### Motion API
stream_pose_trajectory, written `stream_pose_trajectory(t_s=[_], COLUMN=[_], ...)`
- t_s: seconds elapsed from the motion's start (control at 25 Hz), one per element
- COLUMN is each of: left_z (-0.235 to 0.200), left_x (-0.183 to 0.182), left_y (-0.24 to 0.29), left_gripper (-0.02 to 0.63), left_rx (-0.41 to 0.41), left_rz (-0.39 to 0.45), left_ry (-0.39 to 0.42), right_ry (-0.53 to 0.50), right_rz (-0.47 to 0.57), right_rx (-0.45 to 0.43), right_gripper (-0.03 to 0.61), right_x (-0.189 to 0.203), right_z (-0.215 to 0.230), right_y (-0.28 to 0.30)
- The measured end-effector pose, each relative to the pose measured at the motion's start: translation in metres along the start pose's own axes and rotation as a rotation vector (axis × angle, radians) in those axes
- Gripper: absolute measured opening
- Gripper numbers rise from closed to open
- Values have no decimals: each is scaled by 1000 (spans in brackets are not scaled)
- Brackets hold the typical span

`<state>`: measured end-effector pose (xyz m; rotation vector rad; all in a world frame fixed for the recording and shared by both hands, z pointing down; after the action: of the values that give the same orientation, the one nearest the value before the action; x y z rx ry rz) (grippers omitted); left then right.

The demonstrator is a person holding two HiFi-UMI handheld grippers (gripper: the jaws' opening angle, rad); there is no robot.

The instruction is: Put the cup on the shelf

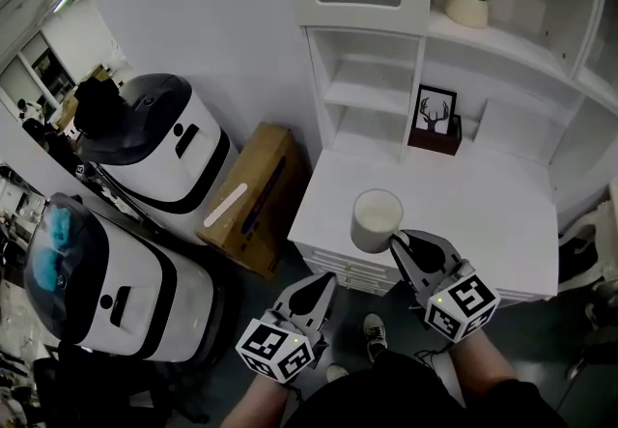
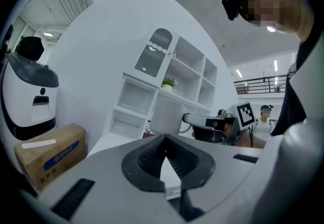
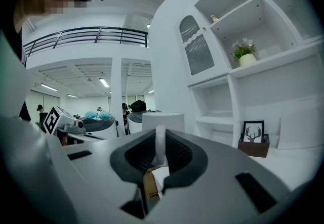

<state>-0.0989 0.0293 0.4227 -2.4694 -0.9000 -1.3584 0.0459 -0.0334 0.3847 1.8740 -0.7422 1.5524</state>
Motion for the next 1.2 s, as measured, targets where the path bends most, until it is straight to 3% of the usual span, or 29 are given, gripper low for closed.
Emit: stream_pose_trajectory(t_s=[0.64, 1.2], left_z=[-4, -23], left_x=[7, -12], left_y=[56, 98], left_gripper=[5, 5], left_rx=[1, -28], left_rz=[-51, -25], left_ry=[-19, -23], right_ry=[13, 18], right_rz=[0, -3], right_rx=[16, -15], right_gripper=[31, 31], right_x=[13, 25], right_z=[52, 94], right_y=[13, 46])
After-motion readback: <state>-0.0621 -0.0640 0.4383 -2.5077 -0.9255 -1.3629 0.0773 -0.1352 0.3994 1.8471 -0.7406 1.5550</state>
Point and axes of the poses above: the fingertips, and each gripper's own axes: y forward along the fingers, z to its right, x out of its underside, the point moved 3 cm from there along -y, backward along the fingers, and after that the axes turned 15 degrees about -y, right-handed, at the moved point
